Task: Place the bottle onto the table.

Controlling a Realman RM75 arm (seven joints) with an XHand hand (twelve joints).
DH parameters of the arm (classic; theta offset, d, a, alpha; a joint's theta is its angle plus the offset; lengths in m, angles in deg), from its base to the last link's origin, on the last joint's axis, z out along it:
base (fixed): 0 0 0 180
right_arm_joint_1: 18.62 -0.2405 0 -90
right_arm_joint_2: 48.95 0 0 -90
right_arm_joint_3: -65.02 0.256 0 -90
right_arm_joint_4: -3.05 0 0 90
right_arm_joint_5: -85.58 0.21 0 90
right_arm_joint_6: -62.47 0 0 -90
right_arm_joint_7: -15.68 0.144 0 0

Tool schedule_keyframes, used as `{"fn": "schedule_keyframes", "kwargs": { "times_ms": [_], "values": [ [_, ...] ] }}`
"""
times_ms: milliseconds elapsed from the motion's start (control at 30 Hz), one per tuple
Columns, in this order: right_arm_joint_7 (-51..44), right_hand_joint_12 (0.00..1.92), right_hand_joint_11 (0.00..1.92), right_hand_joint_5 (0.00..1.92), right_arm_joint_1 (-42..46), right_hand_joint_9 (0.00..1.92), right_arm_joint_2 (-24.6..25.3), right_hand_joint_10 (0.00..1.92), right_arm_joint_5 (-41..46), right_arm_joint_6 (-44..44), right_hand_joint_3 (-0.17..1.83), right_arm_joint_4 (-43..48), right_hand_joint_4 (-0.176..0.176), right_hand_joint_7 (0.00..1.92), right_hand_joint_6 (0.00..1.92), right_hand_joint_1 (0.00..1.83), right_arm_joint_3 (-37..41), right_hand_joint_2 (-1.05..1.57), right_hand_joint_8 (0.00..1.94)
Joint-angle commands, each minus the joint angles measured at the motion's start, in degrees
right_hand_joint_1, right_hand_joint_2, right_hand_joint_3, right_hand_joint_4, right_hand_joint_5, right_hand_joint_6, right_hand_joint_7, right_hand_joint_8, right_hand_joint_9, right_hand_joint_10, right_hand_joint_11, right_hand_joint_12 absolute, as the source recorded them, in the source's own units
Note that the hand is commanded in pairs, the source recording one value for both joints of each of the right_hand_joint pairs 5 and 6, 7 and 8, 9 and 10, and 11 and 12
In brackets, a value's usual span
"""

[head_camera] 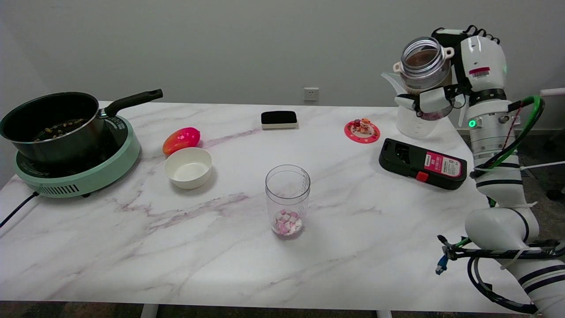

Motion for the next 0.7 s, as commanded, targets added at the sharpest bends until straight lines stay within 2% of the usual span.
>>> {"fn": "schedule_keyframes", "kwargs": {
  "times_ms": [33,300,400,700],
  "values": [
    [13.21,1.01,1.01,1.21,-0.23,1.19,-3.18,1.19,25.79,6.50,1.03,-0.72,0.000,1.30,1.21,1.52,-2.53,0.48,1.30],
    [17.56,0.99,0.99,1.18,-0.31,1.18,-3.50,1.18,31.25,8.49,1.10,1.14,0.000,1.30,1.18,1.53,-2.85,0.43,1.30],
    [22.08,0.97,0.97,1.16,-0.47,1.18,-4.77,1.18,33.56,10.41,1.14,0.83,0.000,1.28,1.16,1.53,-3.24,0.39,1.28],
    [32.25,0.98,0.98,1.14,-5.23,1.16,-10.85,1.16,32.64,8.52,1.18,-7.38,0.000,1.26,1.14,1.53,-12.71,0.32,1.26]
  ]
}}
